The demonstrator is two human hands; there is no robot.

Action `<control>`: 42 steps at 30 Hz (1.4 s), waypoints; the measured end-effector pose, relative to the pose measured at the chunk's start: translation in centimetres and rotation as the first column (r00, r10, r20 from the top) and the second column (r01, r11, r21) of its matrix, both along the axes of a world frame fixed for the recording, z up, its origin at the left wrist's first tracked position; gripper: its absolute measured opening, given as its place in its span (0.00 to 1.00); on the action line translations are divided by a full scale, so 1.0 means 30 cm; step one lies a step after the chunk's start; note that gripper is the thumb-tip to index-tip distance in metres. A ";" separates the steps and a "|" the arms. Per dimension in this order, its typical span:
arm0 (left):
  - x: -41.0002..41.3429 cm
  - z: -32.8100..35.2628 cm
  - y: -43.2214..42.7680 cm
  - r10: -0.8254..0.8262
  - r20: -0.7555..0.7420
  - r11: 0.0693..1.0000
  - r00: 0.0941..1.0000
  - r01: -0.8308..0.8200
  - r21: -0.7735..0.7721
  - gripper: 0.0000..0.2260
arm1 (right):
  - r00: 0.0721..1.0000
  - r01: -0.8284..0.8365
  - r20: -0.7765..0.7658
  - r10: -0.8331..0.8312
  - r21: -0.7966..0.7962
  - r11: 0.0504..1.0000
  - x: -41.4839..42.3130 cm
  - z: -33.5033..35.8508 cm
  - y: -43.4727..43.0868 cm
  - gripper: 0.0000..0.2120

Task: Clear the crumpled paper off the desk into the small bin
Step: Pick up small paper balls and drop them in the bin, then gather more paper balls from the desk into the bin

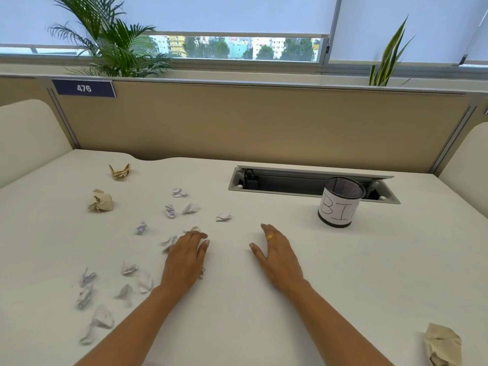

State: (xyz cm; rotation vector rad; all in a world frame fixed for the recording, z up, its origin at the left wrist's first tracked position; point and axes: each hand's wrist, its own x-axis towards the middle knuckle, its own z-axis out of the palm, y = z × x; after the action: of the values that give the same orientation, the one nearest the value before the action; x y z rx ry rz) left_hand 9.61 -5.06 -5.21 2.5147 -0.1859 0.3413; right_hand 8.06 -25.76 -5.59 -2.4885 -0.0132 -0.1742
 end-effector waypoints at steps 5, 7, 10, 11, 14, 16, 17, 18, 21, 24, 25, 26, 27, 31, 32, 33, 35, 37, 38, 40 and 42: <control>0.004 -0.014 0.013 -0.041 0.018 0.998 0.999 0.041 0.039 0.14 | 0.994 -0.102 -0.041 0.097 -0.148 0.984 0.101 -0.009 0.112 0.26; -0.002 -0.007 0.008 -0.047 0.046 0.997 0.998 0.044 0.062 0.20 | 0.991 -0.135 -0.049 0.128 -0.166 0.977 0.139 -0.009 0.151 0.25; -0.008 -0.002 0.004 -0.045 0.072 0.995 0.996 0.039 0.088 0.20 | 0.985 -0.172 -0.059 0.163 -0.188 0.967 0.191 -0.001 0.200 0.24; -0.007 -0.004 0.004 -0.047 0.078 0.995 0.996 0.040 0.092 0.18 | 0.982 -0.188 -0.067 0.178 -0.202 0.961 0.207 0.002 0.213 0.24; -0.005 -0.009 0.006 -0.044 0.085 0.994 0.995 0.035 0.103 0.14 | 0.968 -0.243 -0.115 0.222 -0.232 0.942 0.243 0.010 0.241 0.23; 0.000 -0.013 0.006 -0.044 0.096 0.995 0.994 0.035 0.096 0.10 | 0.960 -0.263 -0.163 0.228 -0.242 0.934 0.259 0.014 0.252 0.23; 0.002 -0.015 0.005 -0.045 0.096 0.995 0.994 0.036 0.093 0.09 | 0.957 -0.265 -0.185 0.223 -0.246 0.932 0.263 0.015 0.256 0.23; 0.004 -0.017 0.005 -0.046 0.095 0.995 0.994 0.037 0.092 0.09 | 0.955 -0.265 -0.201 0.218 -0.245 0.933 0.263 0.015 0.258 0.23; 0.007 -0.024 0.006 -0.042 0.091 0.994 0.995 0.032 0.100 0.09 | 0.959 -0.236 -0.194 0.207 -0.142 0.961 0.241 0.014 0.256 0.23; 0.006 -0.027 0.006 -0.038 0.097 0.994 0.995 0.028 0.106 0.10 | 0.976 -0.158 -0.135 0.168 0.084 0.984 0.195 0.016 0.248 0.19; 0.005 -0.025 0.004 -0.035 0.089 0.994 0.995 0.025 0.106 0.12 | 0.980 -0.147 -0.118 0.159 0.107 0.983 0.182 0.016 0.243 0.18; 0.004 -0.025 0.004 -0.031 0.077 0.994 0.997 0.022 0.106 0.14 | 0.983 -0.135 -0.112 0.147 0.108 0.985 0.171 0.015 0.239 0.17; 0.005 -0.024 0.003 -0.023 0.063 0.994 0.998 0.016 0.109 0.14 | 0.984 -0.123 -0.112 0.135 0.111 0.986 0.163 0.011 0.231 0.15; 0.003 -0.029 0.002 0.012 0.018 0.992 1.000 -0.014 0.124 0.15 | 0.991 -0.124 -0.054 0.125 0.025 0.992 0.121 0.006 0.197 0.14; 0.001 -0.030 -0.002 0.022 0.013 0.992 1.000 -0.023 0.125 0.15 | 0.990 -0.134 -0.037 0.133 -0.018 0.991 0.109 0.006 0.187 0.13; 0.000 -0.029 -0.006 0.036 0.003 0.992 0.999 -0.036 0.123 0.16 | 0.989 -0.144 -0.024 0.143 -0.052 0.988 0.095 0.006 0.178 0.13; 0.004 -0.018 -0.018 0.067 -0.036 0.991 0.997 -0.062 0.119 0.16 | 0.988 -0.154 -0.006 0.154 -0.094 0.984 0.071 0.007 0.151 0.13; 0.018 0.008 -0.031 0.085 -0.109 0.987 0.990 -0.068 0.146 0.19 | 0.989 -0.147 0.003 0.149 -0.123 0.981 0.055 0.007 0.116 0.12; 0.025 0.023 -0.039 0.084 -0.143 0.982 0.986 -0.058 0.177 0.20 | 0.990 -0.141 0.007 0.143 -0.135 0.981 0.050 0.007 0.095 0.12; 0.032 0.040 -0.061 0.065 -0.174 0.970 0.983 -0.022 0.244 0.21 | 0.991 -0.128 0.010 0.130 -0.142 0.982 0.041 0.014 0.051 0.11; 0.023 0.037 -0.093 0.021 -0.177 0.958 0.984 0.031 0.285 0.20 | 0.992 -0.120 0.015 0.124 -0.171 0.978 0.035 0.022 0.003 0.10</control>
State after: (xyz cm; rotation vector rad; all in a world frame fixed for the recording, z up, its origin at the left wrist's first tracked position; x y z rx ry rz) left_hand 10.31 -7.85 -4.10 2.8139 -0.1809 0.0885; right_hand 9.10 -25.66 -4.92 -2.6458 -0.1990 -0.1592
